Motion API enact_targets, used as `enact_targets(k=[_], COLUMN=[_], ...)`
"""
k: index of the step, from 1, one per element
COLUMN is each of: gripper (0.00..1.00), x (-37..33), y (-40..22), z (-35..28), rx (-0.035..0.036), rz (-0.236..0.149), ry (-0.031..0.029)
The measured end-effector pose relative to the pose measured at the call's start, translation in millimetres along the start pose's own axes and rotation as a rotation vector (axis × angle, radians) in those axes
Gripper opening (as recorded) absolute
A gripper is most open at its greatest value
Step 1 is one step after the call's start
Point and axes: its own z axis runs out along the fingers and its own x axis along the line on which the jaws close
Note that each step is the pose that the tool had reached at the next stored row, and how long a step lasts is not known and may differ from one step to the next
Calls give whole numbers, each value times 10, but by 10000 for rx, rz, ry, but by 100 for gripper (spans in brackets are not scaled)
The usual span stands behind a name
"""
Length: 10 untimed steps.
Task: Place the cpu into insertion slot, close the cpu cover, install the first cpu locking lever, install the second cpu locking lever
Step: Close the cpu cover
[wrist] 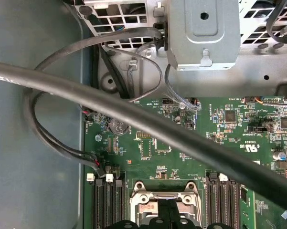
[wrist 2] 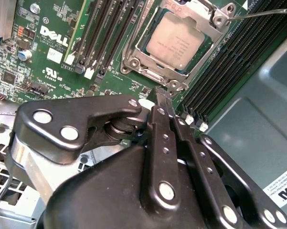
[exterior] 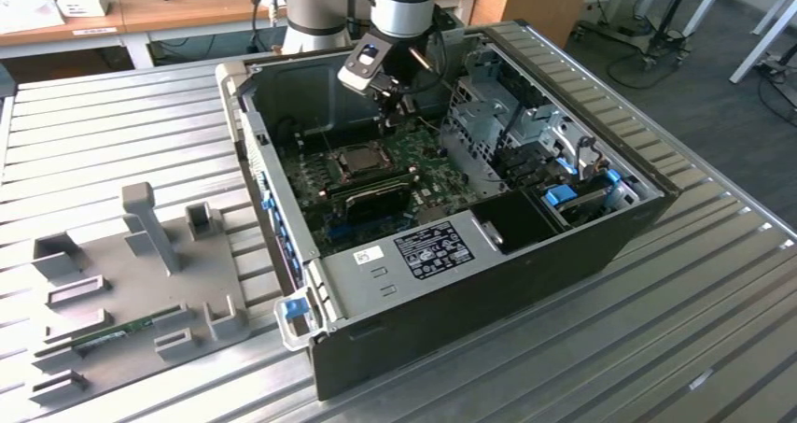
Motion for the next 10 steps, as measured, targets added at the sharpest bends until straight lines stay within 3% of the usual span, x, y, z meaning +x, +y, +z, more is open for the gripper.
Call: enact_targets(k=[5,10], gripper=[11,11], x=[0,-3], y=[-14,-135], z=[2,14], rx=[-1,-8], rz=[-2,-2], ry=[0,0])
